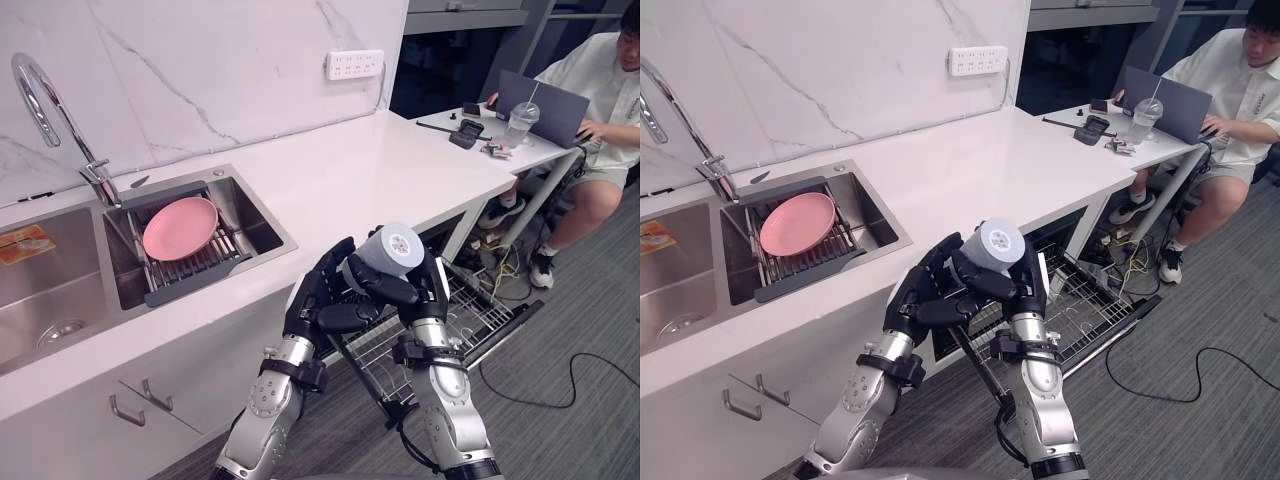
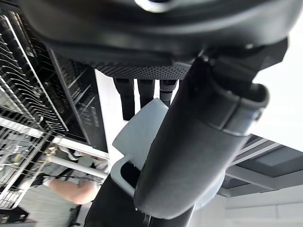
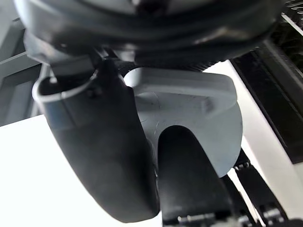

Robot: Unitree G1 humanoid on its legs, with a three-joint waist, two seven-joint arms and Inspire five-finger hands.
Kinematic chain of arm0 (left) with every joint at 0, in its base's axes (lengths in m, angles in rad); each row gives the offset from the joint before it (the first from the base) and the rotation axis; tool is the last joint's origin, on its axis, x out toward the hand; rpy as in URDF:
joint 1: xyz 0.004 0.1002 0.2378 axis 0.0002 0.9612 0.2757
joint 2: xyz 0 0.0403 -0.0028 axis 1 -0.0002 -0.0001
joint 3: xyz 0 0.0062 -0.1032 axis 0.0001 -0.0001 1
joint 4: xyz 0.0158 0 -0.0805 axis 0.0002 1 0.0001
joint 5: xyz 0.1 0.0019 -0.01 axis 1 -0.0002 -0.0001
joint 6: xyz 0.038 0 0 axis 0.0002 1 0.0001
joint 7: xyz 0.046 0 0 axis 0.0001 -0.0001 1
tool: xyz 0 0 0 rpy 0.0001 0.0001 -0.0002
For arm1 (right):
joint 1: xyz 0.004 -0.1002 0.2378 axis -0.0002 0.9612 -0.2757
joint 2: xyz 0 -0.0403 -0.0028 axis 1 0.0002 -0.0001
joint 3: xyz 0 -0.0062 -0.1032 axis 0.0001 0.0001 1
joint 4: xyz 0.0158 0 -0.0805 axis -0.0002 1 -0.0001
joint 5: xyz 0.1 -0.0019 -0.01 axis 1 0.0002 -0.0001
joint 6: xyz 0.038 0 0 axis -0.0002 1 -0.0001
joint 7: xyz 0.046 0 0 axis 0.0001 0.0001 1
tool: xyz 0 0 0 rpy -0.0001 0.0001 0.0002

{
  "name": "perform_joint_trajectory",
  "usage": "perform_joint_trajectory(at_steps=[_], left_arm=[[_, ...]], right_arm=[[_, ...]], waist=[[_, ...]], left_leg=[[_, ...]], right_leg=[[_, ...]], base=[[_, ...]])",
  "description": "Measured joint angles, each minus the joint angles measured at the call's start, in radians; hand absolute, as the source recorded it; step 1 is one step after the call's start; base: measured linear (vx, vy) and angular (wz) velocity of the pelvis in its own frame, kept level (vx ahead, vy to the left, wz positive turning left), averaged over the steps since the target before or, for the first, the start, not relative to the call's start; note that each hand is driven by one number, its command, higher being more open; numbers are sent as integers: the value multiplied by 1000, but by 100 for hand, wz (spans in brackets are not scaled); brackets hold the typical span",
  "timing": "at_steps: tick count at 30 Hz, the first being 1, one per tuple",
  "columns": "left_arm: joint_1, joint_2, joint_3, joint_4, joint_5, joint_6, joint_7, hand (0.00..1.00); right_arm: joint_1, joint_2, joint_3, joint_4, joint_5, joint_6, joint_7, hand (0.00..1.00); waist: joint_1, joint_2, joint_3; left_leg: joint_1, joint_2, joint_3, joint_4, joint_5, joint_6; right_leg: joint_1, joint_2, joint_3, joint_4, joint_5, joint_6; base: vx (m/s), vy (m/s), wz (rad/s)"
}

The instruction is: Walk over to the sink, pick up the cup, carry it to the dishwasher, place the cup inside the dishwasher, then close the dishwasher door

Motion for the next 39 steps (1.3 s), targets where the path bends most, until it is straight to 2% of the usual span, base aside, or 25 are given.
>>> perform_joint_trajectory(at_steps=[9, 14, 22, 33, 39], left_arm=[[44, -16, 98, -31, -22, 0, -2, 90], [114, -26, 96, -91, -61, 1, -61, 90], [234, -24, 110, -82, -72, 8, -121, 90], [267, -26, 230, 129, 60, 31, -137, 90], [268, -35, 309, 292, 142, 49, -123, 90]], right_arm=[[47, 30, -115, -114, -60, 0, -31, 30], [118, 36, -129, -183, -65, 0, -29, 30], [217, 37, -155, -255, -65, 0, -11, 30], [276, 34, -213, -240, -62, 0, -4, 30], [275, 26, -214, -152, -64, 0, 12, 30]], waist=[[3, 1, 0], [2, 4, 2], [4, 12, 8], [17, 22, 12], [22, 23, 12]], left_leg=[[-19, 9, 4, 41, -27, -2], [-20, 20, 11, 68, -47, -5], [-33, 37, 22, 112, -77, -7], [-50, 42, 14, 138, -84, -9], [-56, 40, 6, 138, -84, -9]], right_leg=[[-4, 4, 5, 0, 0, 0], [4, 10, 11, 0, 0, 0], [5, 22, 20, 0, 0, 0], [5, 23, 6, 2, -1, 1], [1, 22, -3, 10, -8, 0]], base=[[3, 4, -2], [4, 1, -5], [-10, 5, -6], [-1, 3, 3], [-2, 0, 4]])
